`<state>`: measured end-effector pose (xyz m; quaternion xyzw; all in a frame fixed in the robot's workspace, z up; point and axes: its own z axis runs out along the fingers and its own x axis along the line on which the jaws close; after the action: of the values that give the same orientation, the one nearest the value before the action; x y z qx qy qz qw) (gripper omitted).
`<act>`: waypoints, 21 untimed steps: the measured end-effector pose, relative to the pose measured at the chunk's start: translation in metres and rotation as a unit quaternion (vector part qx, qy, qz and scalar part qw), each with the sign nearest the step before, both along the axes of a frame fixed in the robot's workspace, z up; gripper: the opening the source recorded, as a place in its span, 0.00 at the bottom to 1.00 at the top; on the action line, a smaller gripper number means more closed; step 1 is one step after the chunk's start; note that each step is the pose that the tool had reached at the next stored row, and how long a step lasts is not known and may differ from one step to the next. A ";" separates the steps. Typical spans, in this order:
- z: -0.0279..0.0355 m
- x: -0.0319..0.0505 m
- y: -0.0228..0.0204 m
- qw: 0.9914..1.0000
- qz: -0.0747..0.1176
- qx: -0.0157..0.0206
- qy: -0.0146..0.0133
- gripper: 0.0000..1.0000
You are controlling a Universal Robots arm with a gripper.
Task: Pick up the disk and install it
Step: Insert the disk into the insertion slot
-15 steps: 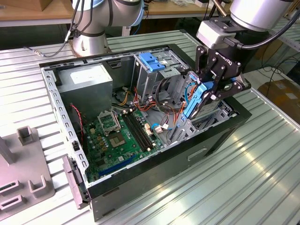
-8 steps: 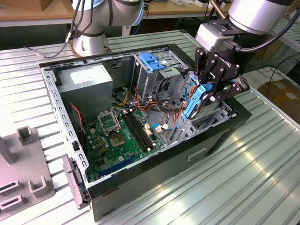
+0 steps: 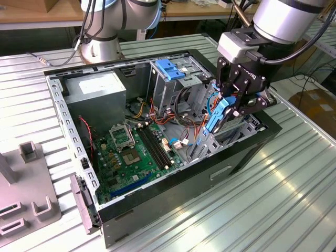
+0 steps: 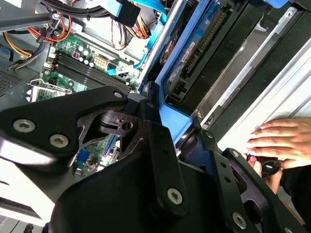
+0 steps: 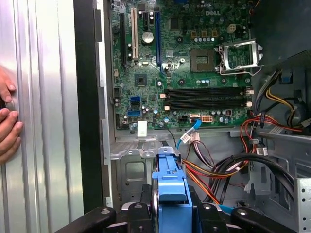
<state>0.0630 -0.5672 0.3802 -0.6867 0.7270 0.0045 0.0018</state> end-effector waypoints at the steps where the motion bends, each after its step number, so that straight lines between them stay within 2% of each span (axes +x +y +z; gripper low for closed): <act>1: -0.0008 0.0000 0.0000 1.000 0.000 0.000 0.000 0.37; 21: -0.0155 0.0002 0.0000 1.000 0.000 0.000 0.000 0.37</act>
<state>0.0632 -0.5672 0.3647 -0.6866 0.7270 0.0045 0.0018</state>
